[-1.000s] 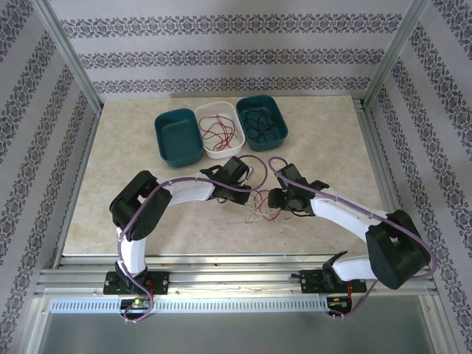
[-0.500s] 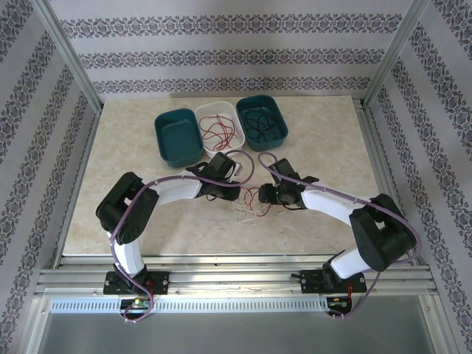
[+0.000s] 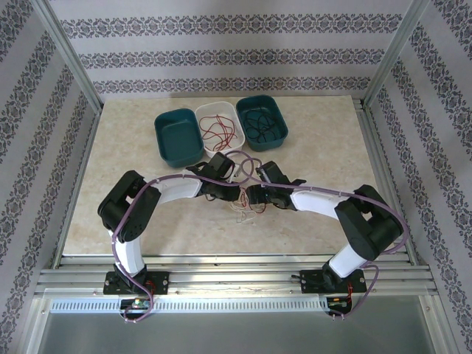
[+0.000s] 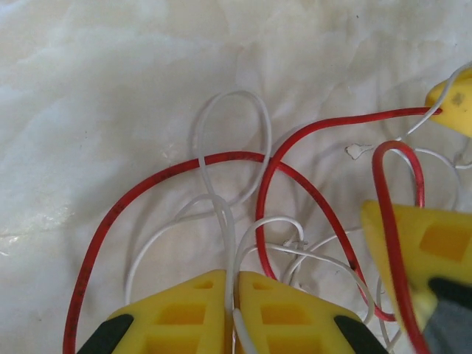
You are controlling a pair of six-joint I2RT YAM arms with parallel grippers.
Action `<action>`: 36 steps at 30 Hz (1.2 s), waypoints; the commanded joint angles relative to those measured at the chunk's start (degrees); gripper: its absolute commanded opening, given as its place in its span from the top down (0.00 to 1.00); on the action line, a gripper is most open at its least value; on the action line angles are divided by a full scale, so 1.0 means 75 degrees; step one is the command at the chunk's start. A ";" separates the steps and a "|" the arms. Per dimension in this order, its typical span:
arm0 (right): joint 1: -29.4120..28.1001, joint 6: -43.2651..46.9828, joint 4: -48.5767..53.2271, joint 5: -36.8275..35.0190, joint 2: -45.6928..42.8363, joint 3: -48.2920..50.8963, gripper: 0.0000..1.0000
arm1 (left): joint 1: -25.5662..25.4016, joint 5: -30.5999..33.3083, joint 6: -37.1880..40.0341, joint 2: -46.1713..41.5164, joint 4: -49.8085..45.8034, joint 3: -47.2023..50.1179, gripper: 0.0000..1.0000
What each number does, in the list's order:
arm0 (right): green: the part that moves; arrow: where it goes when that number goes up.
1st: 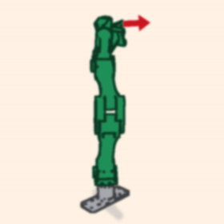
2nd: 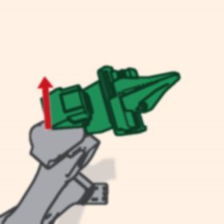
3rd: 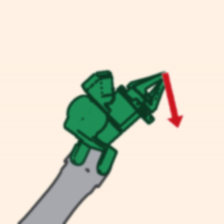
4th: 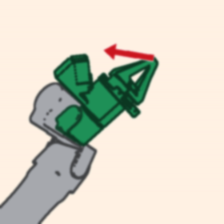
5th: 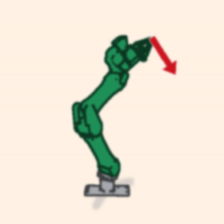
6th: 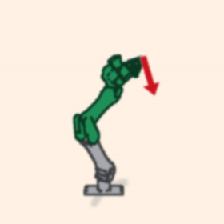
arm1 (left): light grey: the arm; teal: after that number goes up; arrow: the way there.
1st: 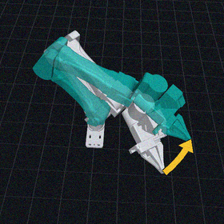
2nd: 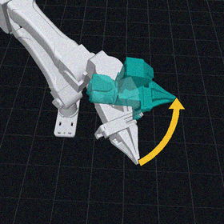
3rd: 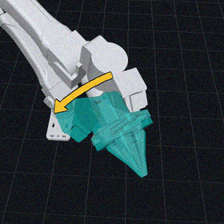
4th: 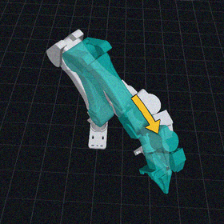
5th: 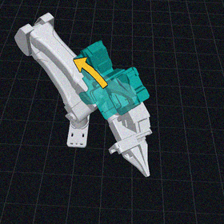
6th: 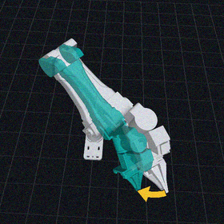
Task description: Untangle the cables
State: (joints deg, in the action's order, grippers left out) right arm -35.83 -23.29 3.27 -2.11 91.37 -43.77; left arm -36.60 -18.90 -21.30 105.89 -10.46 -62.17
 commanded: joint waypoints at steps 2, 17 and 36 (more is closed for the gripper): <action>-0.0154 0.0162 -0.0428 -0.0020 -0.0280 0.0308 0.27 | 0.0186 -0.0054 -0.0066 0.0055 -0.0084 -0.0167 0.90; -0.0070 -0.2903 0.1097 0.0613 -0.2190 0.0425 0.45 | 0.0274 0.0299 -0.0216 -0.0318 0.0699 0.0562 0.90; -0.0290 -0.5250 -0.1106 0.1288 -0.0551 0.0227 0.52 | 0.0251 0.0382 -0.0488 -0.0549 0.1633 0.1204 0.91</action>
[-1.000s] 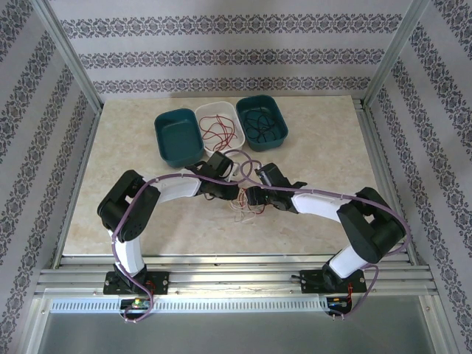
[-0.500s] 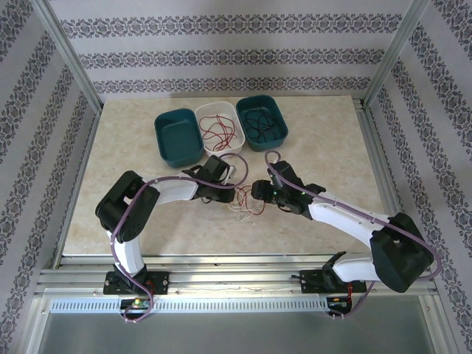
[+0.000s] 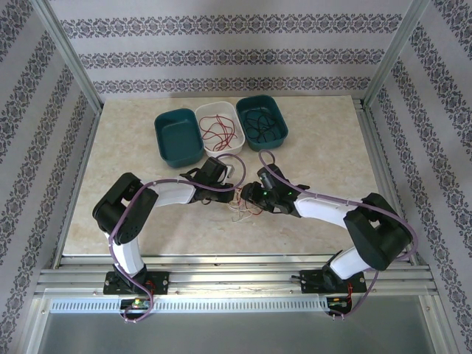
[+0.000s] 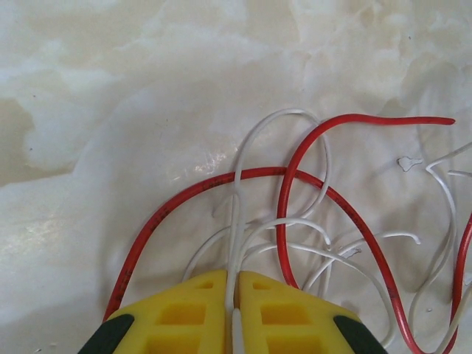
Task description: Untangle the cables
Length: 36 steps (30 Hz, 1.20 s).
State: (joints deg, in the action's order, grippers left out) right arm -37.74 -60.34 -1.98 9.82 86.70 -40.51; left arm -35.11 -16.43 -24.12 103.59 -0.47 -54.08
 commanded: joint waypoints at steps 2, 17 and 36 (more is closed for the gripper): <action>-0.0038 -0.0287 -0.0406 -0.0459 0.0063 -0.0279 0.49 | 0.0025 0.0074 -0.0130 -0.0265 0.0374 0.0161 0.91; 0.0011 -0.0356 -0.0665 -0.0492 0.0604 -0.0525 0.47 | -0.0029 0.0205 -0.0101 -0.0228 0.0354 0.0103 0.91; 0.0098 0.0549 -0.1255 -0.0252 -0.0508 -0.0391 0.99 | -0.0057 0.0622 -0.0137 -0.0277 0.0023 0.0224 0.98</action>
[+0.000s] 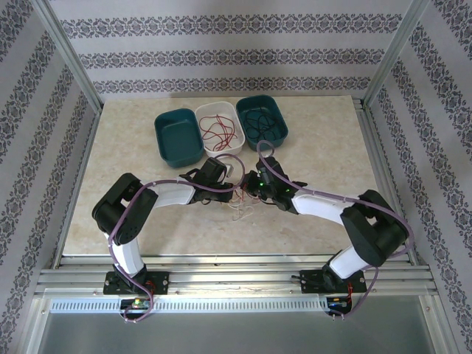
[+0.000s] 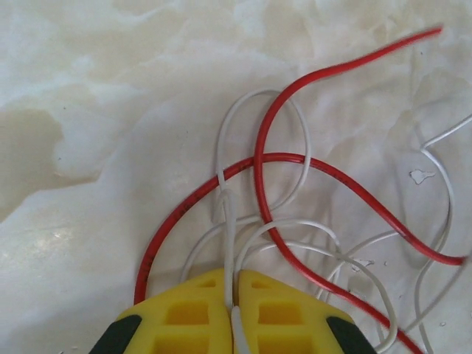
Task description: Untangle the cables
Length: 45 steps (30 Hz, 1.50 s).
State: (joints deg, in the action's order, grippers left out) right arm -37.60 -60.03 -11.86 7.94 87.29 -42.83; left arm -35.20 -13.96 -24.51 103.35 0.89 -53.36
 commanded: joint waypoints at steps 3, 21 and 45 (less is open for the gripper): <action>0.0151 0.0808 0.0529 -0.0028 -0.1131 -0.0243 1.00 | -0.0047 0.0449 -0.0208 -0.0204 -0.0232 0.0174 0.99; 0.0619 0.3022 0.4004 -0.0259 -0.3423 -0.2399 1.00 | -0.0047 0.0540 -0.0358 -0.0178 -0.0178 0.0278 0.99; 0.1006 0.5397 0.6099 -0.0480 -0.2047 -0.5823 1.00 | -0.0007 0.0774 -0.0458 -0.2196 -0.0430 0.0377 0.39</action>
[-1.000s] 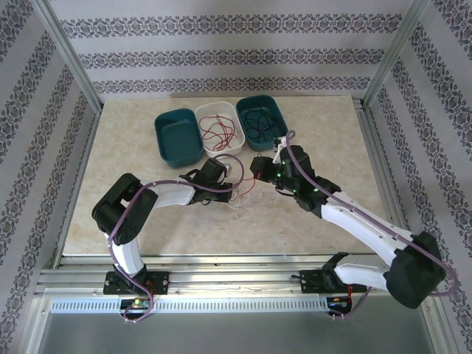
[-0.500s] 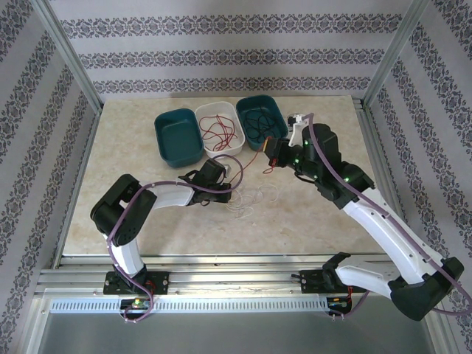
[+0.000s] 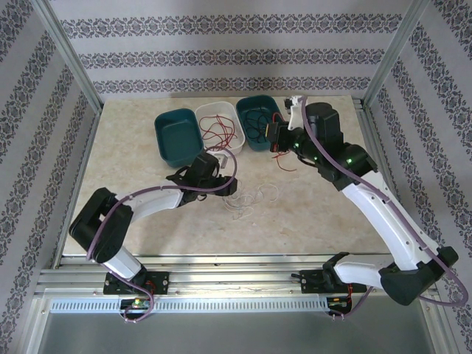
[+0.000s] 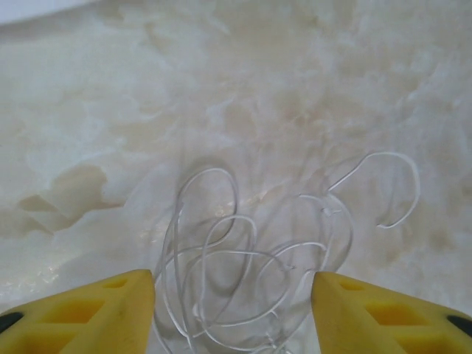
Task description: Untangle the cables
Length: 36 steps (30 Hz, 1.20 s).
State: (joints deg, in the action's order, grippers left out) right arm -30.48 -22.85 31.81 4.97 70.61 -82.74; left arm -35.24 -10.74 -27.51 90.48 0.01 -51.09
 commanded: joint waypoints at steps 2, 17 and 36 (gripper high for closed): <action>0.0056 0.0597 0.0389 -0.0073 0.0408 -0.0890 1.00 | 0.0041 0.0588 -0.0040 -0.0824 -0.0520 0.0053 0.30; -0.0092 0.1113 0.0270 0.0918 0.3161 -0.3972 1.00 | 0.0701 0.3695 0.0478 -0.2522 -0.3306 -0.0571 0.01; -0.0108 0.0728 0.0854 0.1489 0.6194 -0.6608 1.00 | 0.1855 0.3557 -0.0005 -0.3764 -0.3624 0.0224 0.01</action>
State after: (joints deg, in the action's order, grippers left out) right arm -30.63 -16.36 36.80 14.57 116.38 -129.67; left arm -22.33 16.56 -26.33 63.61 -25.50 -50.06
